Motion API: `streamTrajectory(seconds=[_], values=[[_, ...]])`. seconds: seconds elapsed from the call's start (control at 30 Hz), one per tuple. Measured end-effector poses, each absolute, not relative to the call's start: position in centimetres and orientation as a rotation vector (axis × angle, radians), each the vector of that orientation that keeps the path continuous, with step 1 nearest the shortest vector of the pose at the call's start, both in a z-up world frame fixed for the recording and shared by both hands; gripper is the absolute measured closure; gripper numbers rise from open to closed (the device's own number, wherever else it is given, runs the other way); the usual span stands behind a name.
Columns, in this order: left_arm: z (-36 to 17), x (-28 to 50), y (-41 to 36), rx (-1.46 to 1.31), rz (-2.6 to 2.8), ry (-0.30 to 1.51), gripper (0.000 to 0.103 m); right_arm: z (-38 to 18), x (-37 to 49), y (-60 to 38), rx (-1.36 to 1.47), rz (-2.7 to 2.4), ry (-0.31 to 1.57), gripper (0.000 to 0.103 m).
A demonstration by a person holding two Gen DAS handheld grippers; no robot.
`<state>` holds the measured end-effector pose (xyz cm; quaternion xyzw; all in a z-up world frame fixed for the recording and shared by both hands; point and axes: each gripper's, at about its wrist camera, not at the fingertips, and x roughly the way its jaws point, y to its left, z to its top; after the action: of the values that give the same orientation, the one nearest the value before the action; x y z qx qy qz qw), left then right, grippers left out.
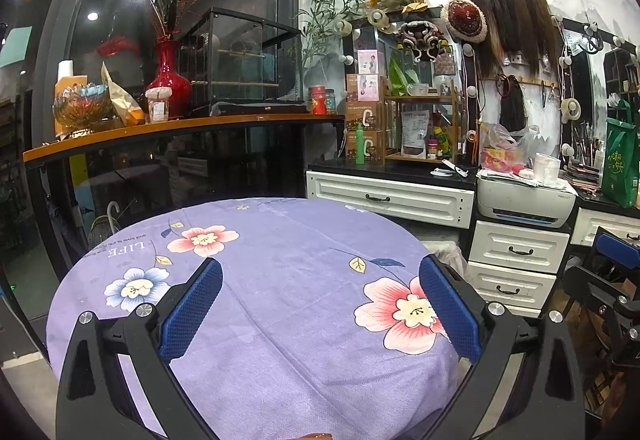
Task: Collect trash
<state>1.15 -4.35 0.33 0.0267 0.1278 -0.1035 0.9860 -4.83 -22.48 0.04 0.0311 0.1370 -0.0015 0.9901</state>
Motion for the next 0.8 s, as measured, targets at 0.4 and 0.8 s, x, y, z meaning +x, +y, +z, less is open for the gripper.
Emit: streamTrajectory(seconds=[0.4,0.8], values=[[0.32,1.53,-3.79,0.045,-0.224,0.272,0.005,-0.16,-4.78,-22.5,0.063,-0.002,0.277,0.006],[0.1,1.87,-3.68,0.048,-0.212,0.284,0.005,-0.47,-4.69,-22.53,0.069,0.002,0.285,0.006]])
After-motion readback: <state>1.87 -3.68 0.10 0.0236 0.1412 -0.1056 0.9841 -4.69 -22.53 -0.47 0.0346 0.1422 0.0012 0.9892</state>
